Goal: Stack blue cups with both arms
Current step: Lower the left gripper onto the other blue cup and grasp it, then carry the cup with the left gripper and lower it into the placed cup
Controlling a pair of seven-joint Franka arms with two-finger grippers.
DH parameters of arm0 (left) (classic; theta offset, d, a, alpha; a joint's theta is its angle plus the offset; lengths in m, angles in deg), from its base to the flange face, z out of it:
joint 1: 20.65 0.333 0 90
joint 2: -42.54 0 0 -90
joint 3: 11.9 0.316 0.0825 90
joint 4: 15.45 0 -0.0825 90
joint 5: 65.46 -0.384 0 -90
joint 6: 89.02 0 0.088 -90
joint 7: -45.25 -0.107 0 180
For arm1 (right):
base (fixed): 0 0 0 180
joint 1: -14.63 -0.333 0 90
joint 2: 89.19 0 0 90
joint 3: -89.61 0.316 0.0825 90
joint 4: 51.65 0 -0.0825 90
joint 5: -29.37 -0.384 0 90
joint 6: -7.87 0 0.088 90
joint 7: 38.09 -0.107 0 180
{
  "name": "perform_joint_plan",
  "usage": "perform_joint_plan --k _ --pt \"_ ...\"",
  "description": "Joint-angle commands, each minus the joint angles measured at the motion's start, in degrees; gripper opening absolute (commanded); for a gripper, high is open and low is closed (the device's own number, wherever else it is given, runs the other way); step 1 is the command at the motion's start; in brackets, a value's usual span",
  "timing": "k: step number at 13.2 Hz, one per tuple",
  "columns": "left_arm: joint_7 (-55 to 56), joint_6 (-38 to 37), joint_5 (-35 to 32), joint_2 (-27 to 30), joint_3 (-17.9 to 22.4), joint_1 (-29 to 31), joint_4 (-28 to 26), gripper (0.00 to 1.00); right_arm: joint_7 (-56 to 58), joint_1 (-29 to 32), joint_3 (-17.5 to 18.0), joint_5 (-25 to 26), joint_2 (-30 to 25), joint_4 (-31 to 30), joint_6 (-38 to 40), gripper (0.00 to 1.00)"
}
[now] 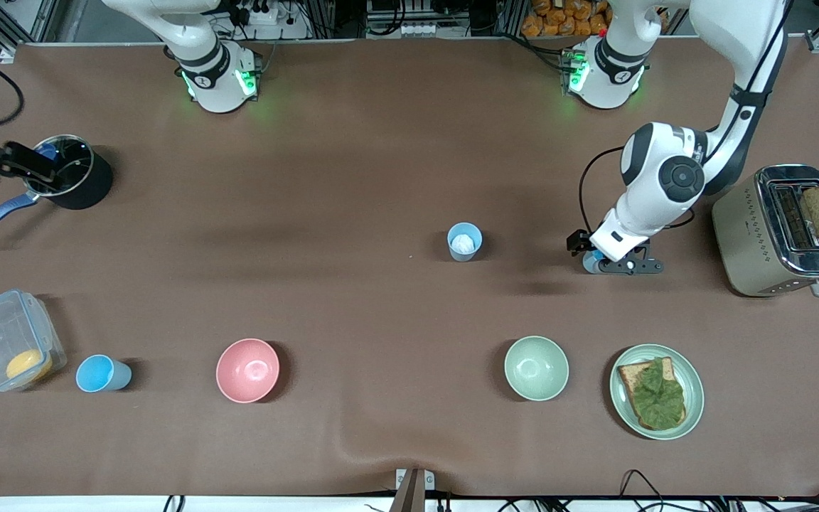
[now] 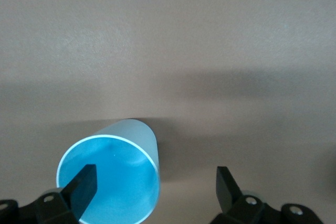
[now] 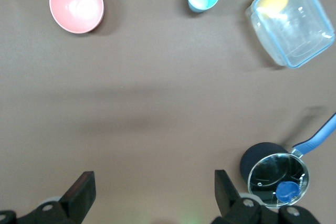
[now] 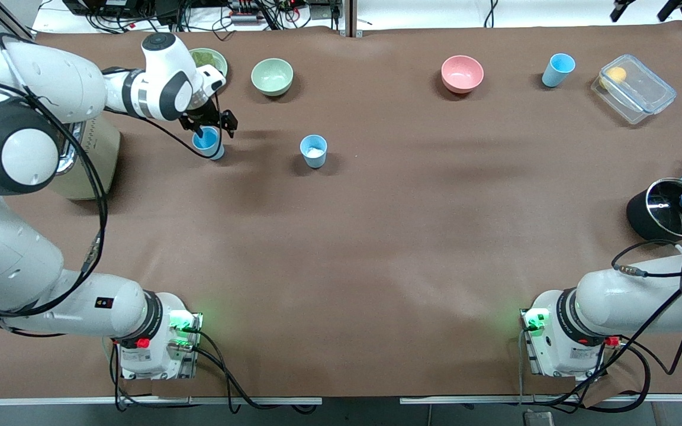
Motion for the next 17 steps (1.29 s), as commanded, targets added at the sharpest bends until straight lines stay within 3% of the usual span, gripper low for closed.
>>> perform_joint_plan --k 1,2,5,12,15,17 --pt "0.02 1.16 1.04 -0.09 -0.01 0.13 -0.68 0.65 0.39 1.62 1.11 1.34 -0.82 -0.42 -0.55 1.00" --pt "-0.07 1.07 1.04 -0.01 -0.01 0.22 -1.03 0.46 0.21 1.88 1.11 1.25 -0.73 -0.51 -0.64 1.00" --pt "-0.69 0.98 0.95 1.05 -0.01 0.66 -2.26 0.00 0.04 1.79 1.02 1.34 -0.38 -0.07 -0.55 1.00" --pt "-0.60 -0.86 0.60 7.10 -0.09 0.66 -0.61 0.00 0.04 1.27 1.37 1.25 -0.20 -0.07 -0.20 1.00" --pt "-0.16 -11.63 0.78 9.05 -4.56 -0.04 9.55 0.00 0.04 1.18 1.46 1.25 -0.20 -0.07 -0.29 1.00" --pt "0.45 -14.74 1.22 8.79 -7.21 -2.14 15.20 0.00 0.04 1.09 1.55 1.25 -0.20 0.01 -0.20 1.00"
